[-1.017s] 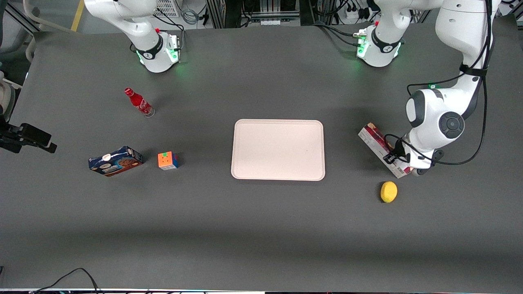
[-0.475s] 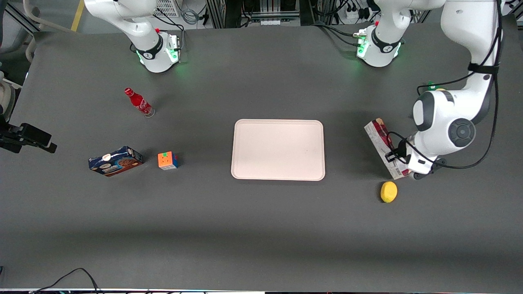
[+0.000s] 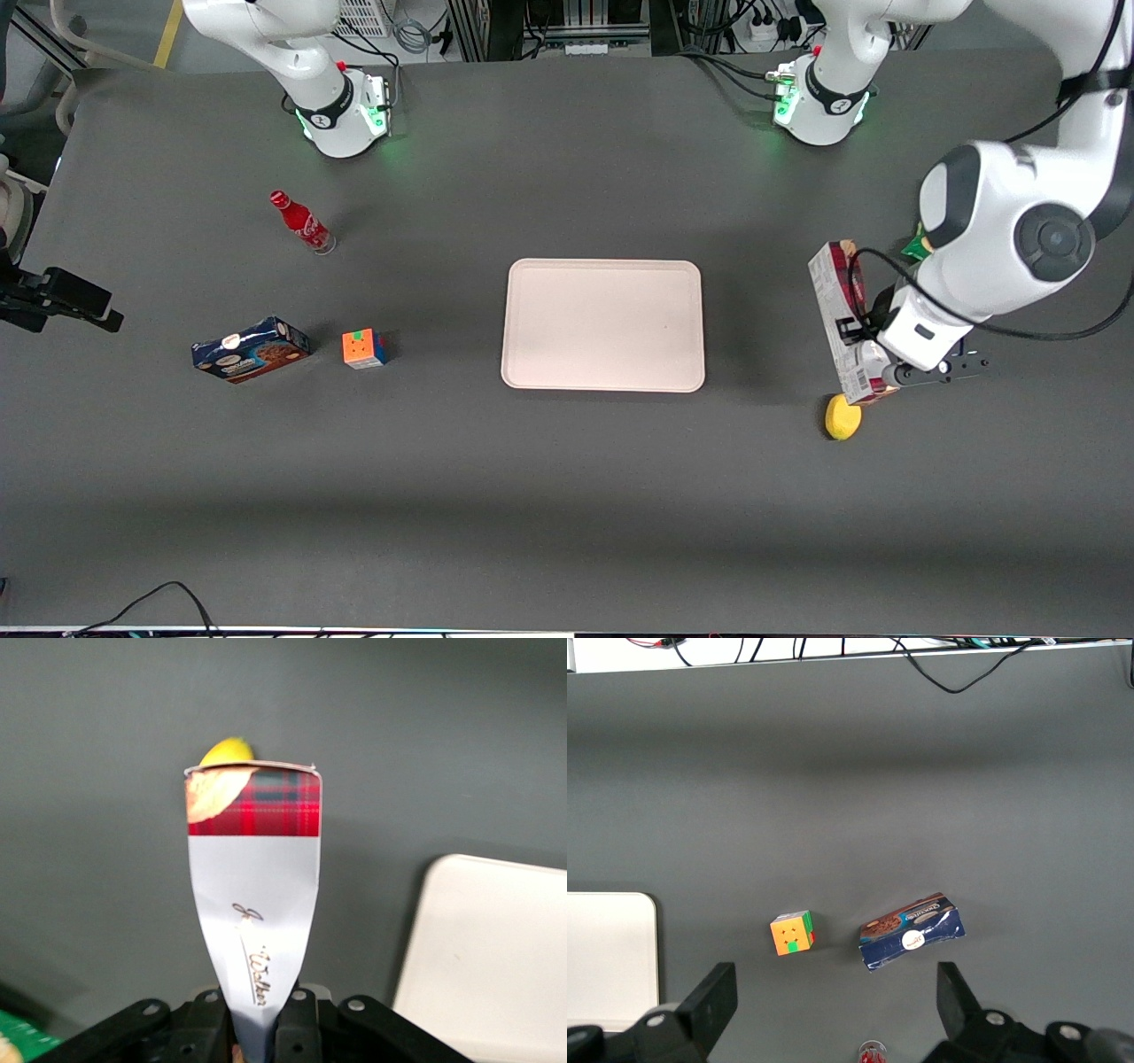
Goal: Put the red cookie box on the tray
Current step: 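Carry the upright cookie box with the left gripper over the white tray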
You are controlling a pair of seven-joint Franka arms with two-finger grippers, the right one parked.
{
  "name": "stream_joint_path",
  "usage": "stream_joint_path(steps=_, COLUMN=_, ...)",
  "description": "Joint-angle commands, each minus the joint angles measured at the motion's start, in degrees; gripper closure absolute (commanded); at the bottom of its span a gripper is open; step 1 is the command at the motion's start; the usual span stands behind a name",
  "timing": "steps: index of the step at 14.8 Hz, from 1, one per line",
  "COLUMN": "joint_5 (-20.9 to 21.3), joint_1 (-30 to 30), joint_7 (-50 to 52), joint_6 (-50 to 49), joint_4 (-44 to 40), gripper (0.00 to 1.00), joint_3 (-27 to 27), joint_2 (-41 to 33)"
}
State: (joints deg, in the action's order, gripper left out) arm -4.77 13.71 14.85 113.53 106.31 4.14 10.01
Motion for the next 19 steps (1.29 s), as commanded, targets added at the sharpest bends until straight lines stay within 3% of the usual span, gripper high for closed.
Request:
stream_joint_path(steps=1, joint_5=2.92, joint_1=3.42, joint_7=-1.75, joint_6=-11.11, joint_4=-12.94, gripper=0.95, joint_3=-0.44, joint_2=-0.17)
stream_joint_path(steps=5, joint_5=3.01, joint_1=3.61, joint_7=3.76, joint_6=-12.80, joint_4=-15.43, gripper=0.94, joint_3=-8.07, joint_2=0.00)
stream_joint_path(steps=11, joint_5=4.68, joint_1=6.50, joint_7=9.47, joint_6=-3.87, joint_4=-10.53, gripper=0.94, joint_3=-15.11, joint_2=3.08)
stream_joint_path(steps=16, joint_5=7.84, joint_1=9.40, joint_7=17.05, joint_6=13.71, joint_4=1.87, gripper=0.93, joint_3=-15.91, joint_2=6.76)
stream_joint_path(steps=19, joint_5=8.11, joint_1=10.10, joint_7=19.07, joint_6=18.56, joint_4=3.12, gripper=0.93, joint_3=-15.65, joint_2=11.33)
